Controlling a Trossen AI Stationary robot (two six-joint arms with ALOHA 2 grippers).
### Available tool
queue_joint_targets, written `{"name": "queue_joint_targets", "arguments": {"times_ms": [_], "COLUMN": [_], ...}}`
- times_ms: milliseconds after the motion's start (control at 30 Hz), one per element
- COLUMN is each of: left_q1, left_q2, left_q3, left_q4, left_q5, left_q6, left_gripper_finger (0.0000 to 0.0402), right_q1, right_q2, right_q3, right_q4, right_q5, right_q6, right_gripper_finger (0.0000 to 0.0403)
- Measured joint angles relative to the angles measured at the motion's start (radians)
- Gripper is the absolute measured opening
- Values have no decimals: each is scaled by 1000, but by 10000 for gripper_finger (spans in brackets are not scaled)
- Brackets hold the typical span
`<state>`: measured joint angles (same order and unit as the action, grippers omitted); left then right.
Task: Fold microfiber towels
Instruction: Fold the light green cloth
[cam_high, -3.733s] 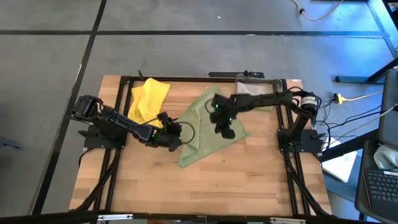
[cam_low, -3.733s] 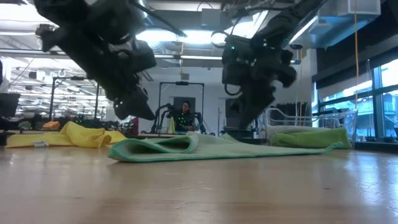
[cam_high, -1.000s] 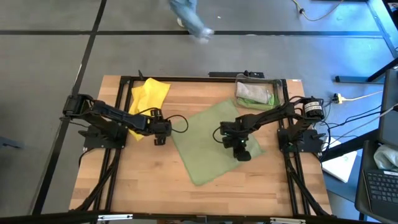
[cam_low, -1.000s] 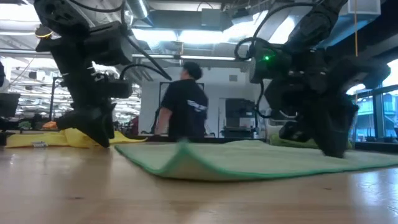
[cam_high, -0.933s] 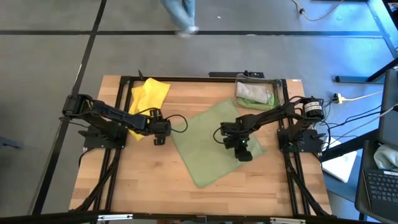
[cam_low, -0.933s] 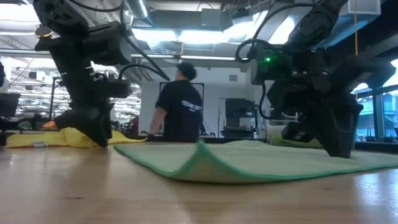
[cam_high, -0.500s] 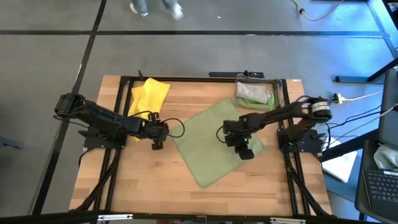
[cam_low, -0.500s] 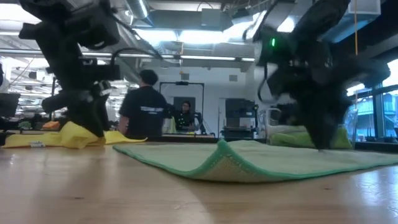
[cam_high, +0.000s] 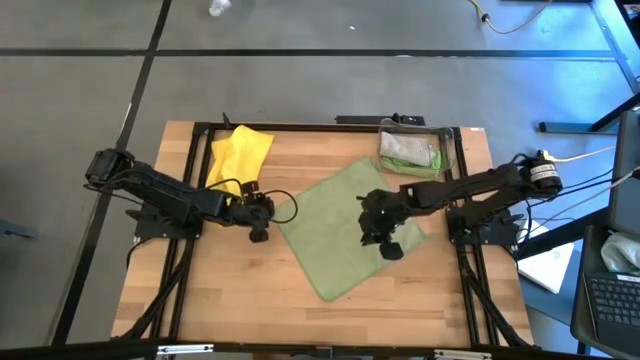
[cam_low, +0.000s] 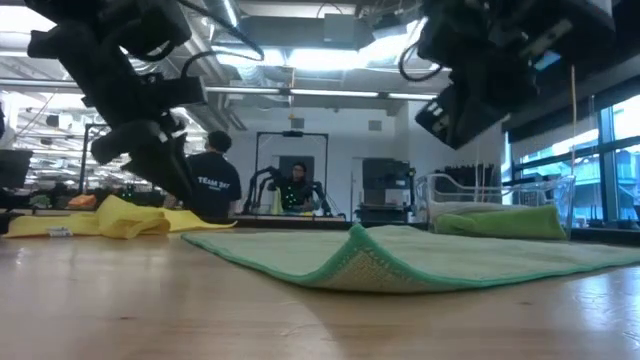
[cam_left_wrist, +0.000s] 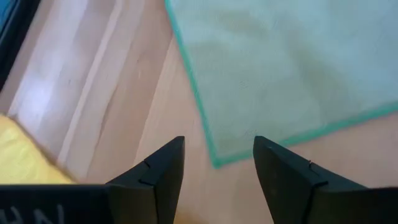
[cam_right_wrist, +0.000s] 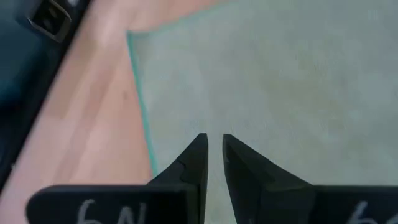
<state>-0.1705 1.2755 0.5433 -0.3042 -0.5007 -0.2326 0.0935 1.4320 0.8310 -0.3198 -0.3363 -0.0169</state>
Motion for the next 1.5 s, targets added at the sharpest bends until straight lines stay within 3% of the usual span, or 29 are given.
{"name": "queue_joint_targets", "arguments": {"times_ms": [133, 300, 400, 500, 600, 733, 833, 1033, 1200, 1367, 1500], "left_q1": [-43, -117, -126, -116, -96, -81, -79, -117, -164, -169, -179], "left_q2": [0, 0, 0, 0, 0, 0, 0, 0, 0, 0, 0], "left_q3": [1, 1, 1, 2, 2, 3, 3, 3, 3, 3, 2], "left_q4": [33, 73, 250, 518, 752, 932, 932, 911, 906, 926, 929], "left_q5": [3, -14, -75, -91, -25, 126, 225, 226, 226, 226, 233], "left_q6": [-83, -157, -33, 174, 316, 370, 359, 323, 292, 316, 342], "left_gripper_finger": [185, 185, 185, 185, 185, 185, 185, 185, 185, 185, 185], "right_q1": [87, 243, 331, 389, 416, 427, 425, 424, 432, 478, 515], "right_q2": [39, 97, 136, 189, 259, 387, 482, 547, 543, 558, 578], "right_q3": [0, 1, 1, 2, 8, 84, 159, 302, 422, 451, 451], "right_q4": [137, 278, 372, 513, 622, 639, 622, 463, 433, 405, 338], "right_q5": [11, 241, 397, 481, 512, 578, 611, 611, 609, 709, 771], "right_q6": [38, 27, -19, -31, -13, -26, -68, -35, 62, 177, 248], "right_gripper_finger": [53, 53, 53, 53, 53, 53, 53, 62, 115, 177, 193]}}
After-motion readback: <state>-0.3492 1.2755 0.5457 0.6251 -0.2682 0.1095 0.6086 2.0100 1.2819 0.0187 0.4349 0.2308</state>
